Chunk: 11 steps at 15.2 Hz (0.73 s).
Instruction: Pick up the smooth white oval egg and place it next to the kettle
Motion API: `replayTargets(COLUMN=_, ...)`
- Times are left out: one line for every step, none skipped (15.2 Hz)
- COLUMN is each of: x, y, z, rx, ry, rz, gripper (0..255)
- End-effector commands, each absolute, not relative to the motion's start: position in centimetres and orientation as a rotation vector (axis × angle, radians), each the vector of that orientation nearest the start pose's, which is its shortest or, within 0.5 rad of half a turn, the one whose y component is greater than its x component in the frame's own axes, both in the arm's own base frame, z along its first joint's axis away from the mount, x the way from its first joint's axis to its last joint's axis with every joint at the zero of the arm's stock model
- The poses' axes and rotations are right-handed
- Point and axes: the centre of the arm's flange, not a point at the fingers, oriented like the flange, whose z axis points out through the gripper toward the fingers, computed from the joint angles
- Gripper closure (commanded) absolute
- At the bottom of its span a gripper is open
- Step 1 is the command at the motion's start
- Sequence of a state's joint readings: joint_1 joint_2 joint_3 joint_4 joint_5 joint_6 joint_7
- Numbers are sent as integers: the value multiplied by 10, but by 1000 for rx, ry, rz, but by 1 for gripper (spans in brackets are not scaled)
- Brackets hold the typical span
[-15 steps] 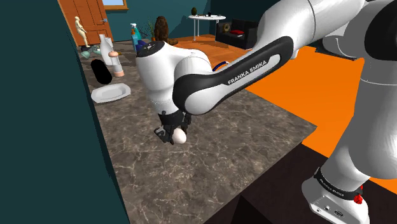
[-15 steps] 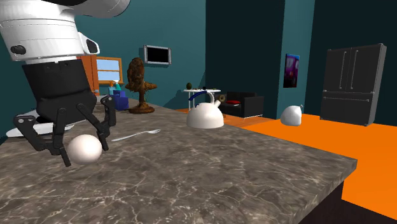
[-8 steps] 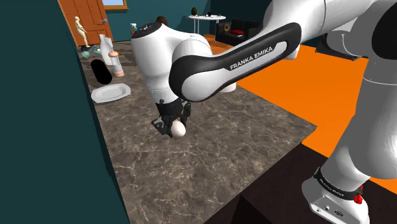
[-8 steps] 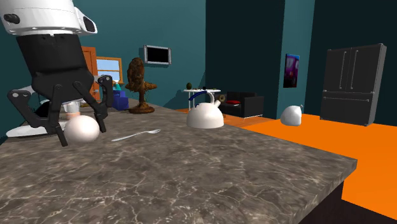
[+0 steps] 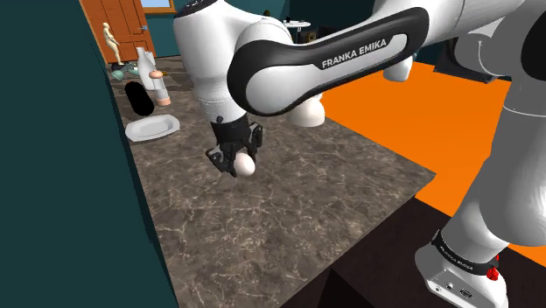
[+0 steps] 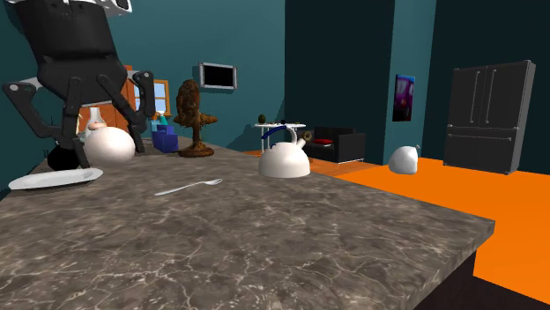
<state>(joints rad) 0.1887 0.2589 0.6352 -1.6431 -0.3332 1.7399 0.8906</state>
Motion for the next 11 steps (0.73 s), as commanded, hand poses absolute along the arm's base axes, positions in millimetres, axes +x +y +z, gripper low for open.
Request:
replayTargets(x=463, y=408, z=490, rx=-3334, ry=0, rz=-100, gripper=255)
replayTargets(x=463, y=408, z=495, rx=-3334, ry=0, rz=-100, gripper=255)
replayTargets(x=463, y=408, z=500, rx=-3334, ry=0, rz=-100, gripper=255)
replayTargets(x=463, y=408, z=506, rx=-3334, ry=0, rz=-100, gripper=255)
replayTargets(x=463, y=408, z=511, rx=-3334, ry=0, rz=-100, gripper=255)
replayTargets(x=463, y=408, z=516, rx=-3334, ry=0, rz=-100, gripper=255)
replayTargets(x=463, y=408, z=521, rx=-3334, ry=0, rz=-100, gripper=255)
replayTargets(x=463, y=408, z=527, rx=-3334, ry=0, rz=-100, gripper=255)
replayTargets(x=463, y=408, z=532, rx=-3334, ry=0, rz=-100, gripper=255)
replayTargets(x=463, y=408, z=537, rx=-3334, ry=0, rz=-100, gripper=255)
replayTargets(x=463, y=408, z=543, rx=-3334, ry=0, rz=-100, gripper=255)
